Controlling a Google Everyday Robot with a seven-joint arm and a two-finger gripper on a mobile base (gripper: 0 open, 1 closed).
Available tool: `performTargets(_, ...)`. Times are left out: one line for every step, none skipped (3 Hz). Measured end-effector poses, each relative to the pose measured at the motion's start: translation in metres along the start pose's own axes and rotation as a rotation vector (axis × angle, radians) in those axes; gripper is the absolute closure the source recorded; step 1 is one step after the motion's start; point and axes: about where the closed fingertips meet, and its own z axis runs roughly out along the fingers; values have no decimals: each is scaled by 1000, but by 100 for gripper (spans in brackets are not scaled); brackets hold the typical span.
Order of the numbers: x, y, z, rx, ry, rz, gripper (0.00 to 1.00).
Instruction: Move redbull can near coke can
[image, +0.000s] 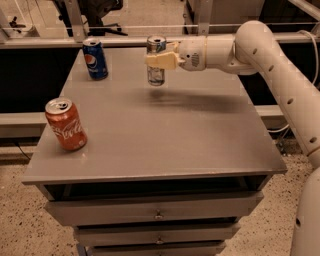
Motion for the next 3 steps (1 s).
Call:
performTargets(-4, 20, 20, -42, -15, -11, 100)
performTargets(-12, 67, 52, -143, -37, -33, 100)
performTargets(-10, 112, 72, -232, -64, -34, 100)
